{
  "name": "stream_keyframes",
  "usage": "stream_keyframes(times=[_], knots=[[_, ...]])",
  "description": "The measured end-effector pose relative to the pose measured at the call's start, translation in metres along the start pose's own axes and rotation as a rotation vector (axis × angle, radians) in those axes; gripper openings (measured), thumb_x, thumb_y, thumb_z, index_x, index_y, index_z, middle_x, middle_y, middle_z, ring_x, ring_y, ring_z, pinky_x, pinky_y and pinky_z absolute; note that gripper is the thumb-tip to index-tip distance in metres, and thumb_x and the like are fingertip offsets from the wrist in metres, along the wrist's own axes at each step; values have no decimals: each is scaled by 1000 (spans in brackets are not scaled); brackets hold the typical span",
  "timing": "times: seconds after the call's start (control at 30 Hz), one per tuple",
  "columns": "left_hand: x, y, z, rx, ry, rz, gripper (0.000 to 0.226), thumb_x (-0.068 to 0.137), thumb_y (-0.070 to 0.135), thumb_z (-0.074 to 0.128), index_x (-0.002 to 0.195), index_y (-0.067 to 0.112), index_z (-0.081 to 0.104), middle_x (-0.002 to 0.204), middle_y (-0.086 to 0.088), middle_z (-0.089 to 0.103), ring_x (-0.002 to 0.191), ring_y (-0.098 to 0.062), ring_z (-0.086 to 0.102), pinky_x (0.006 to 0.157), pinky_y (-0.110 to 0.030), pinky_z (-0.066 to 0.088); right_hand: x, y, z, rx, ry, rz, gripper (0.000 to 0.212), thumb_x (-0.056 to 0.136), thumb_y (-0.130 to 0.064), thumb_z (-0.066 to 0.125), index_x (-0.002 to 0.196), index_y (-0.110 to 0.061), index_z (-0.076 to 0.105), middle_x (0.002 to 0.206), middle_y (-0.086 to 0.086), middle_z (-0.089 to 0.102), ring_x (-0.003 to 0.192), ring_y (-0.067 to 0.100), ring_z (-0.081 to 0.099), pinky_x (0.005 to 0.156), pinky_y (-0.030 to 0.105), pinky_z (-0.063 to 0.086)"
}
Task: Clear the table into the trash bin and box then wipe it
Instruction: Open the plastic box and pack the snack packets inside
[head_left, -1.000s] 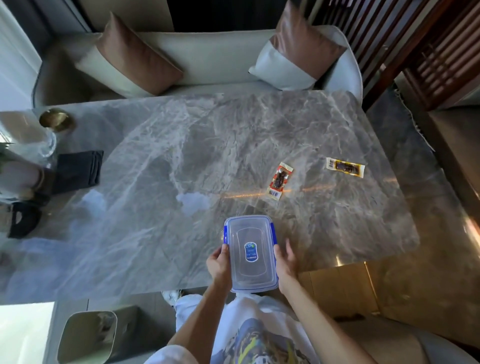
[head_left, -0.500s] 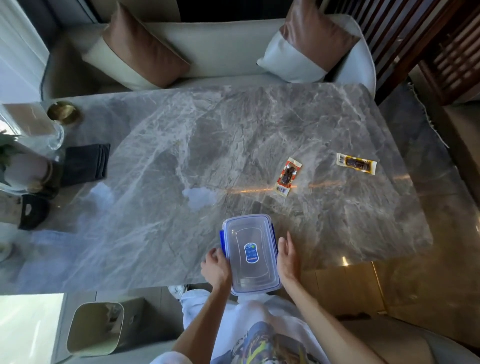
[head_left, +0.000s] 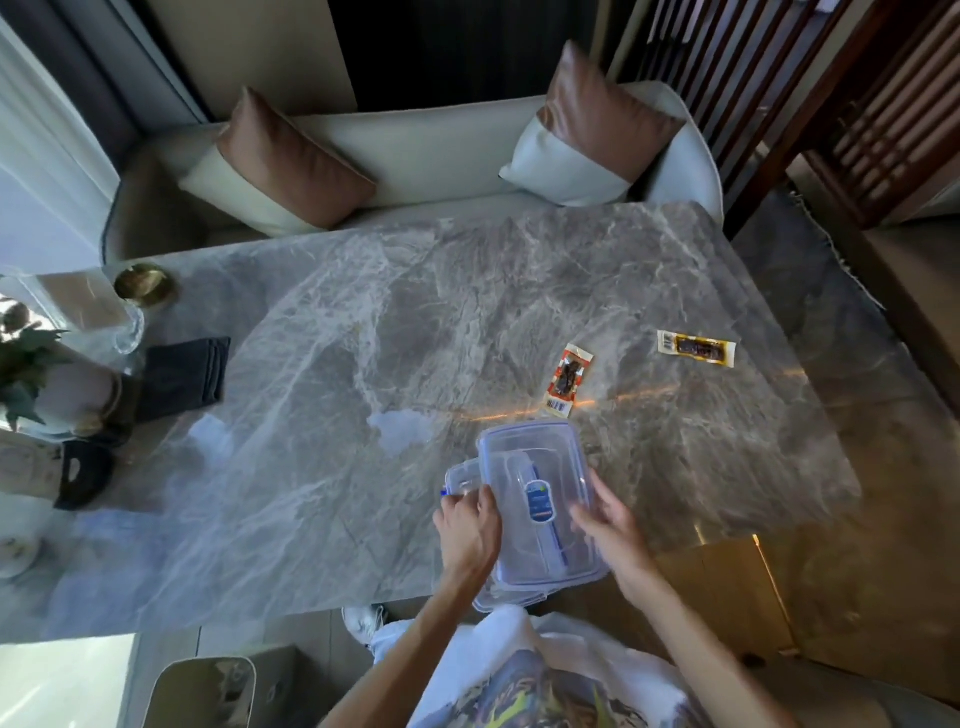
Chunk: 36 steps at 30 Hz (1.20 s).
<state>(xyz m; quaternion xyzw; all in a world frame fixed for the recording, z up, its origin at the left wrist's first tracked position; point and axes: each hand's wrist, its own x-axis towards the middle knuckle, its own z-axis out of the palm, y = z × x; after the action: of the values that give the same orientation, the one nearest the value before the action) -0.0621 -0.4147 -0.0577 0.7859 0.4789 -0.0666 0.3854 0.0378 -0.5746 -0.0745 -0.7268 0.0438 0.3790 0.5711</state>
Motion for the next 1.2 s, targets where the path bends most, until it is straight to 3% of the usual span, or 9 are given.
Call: stream_keyframes(times=[0.07, 0.17, 0.3, 0.4, 0.53, 0.8, 0.87, 0.97, 1.2], knots=[[19, 8, -6, 173, -59, 83, 40, 96, 29, 41, 132, 18, 52, 138, -17, 44, 131, -37, 35, 108, -50, 31, 0, 0, -40, 15, 86, 38, 67, 91, 1, 61, 148, -23, 37, 83, 7, 67, 68, 14, 62, 63, 23, 50], [50, 6, -10, 352, -226, 88, 60, 95, 29, 48, 150, 29, 24, 153, -11, 25, 138, -35, 28, 108, -54, 34, -7, 14, -93, 60, 265, 104, 66, 89, 6, 61, 147, -18, 40, 80, 12, 65, 56, 7, 60, 56, 20, 50], [67, -20, -10, 291, -158, 55, 31, 92, 8, 43, 119, 7, 56, 123, -21, 58, 113, -40, 58, 90, -48, 49, -20, 38, -129, 138, 401, 164, 65, 86, 6, 65, 143, -19, 46, 119, 18, 69, 86, 21, 67, 77, 35, 57], [59, -42, -12, 139, -61, -82, 20, 87, 3, 43, 97, -2, 60, 108, -28, 64, 100, -43, 62, 84, -46, 51, -21, 46, -129, 183, 446, 201, 69, 80, 10, 68, 141, -18, 49, 108, 15, 70, 80, 22, 66, 67, 28, 59], [35, -67, -11, -92, 28, -204, 36, 80, -4, 46, 113, 2, 61, 99, -25, 69, 85, -40, 68, 78, -44, 57, -5, 47, -108, 195, 390, 203, 69, 81, 11, 67, 142, -15, 49, 114, 18, 69, 87, 23, 64, 81, 34, 56], [16, -79, -8, -250, 9, -306, 45, 84, 3, 50, 128, 5, 55, 101, -21, 70, 85, -36, 70, 78, -46, 59, 39, 36, -55, -71, 283, 140, 60, 87, 11, 60, 143, -8, 45, 74, -1, 54, 46, -3, 49, 45, 7, 42], [15, -79, -10, -300, -5, -332, 44, 85, 3, 49, 128, 7, 56, 97, -16, 70, 80, -33, 69, 76, -45, 60, 47, 34, -45, -136, 328, 119, 58, 89, 11, 58, 144, -3, 44, 88, 5, 64, 67, 7, 62, 61, 12, 49], [14, -79, -13, -318, -9, -338, 43, 85, 4, 48, 127, 9, 58, 92, -12, 68, 73, -28, 67, 74, -43, 61, 55, 28, -35, -319, 338, 118, 57, 93, 3, 55, 147, -6, 38, 133, 26, 56, 118, 45, 56, 99, 52, 45], [16, -74, -13, -213, -47, -172, 61, 86, 5, 59, 142, 11, 35, 131, -15, 53, 114, -32, 55, 98, -48, 50, 55, 23, -25, -876, 254, 191, 84, 87, -34, 70, 154, -28, 20, 155, 14, 20, 139, 38, 24, 115, 48, 24]])
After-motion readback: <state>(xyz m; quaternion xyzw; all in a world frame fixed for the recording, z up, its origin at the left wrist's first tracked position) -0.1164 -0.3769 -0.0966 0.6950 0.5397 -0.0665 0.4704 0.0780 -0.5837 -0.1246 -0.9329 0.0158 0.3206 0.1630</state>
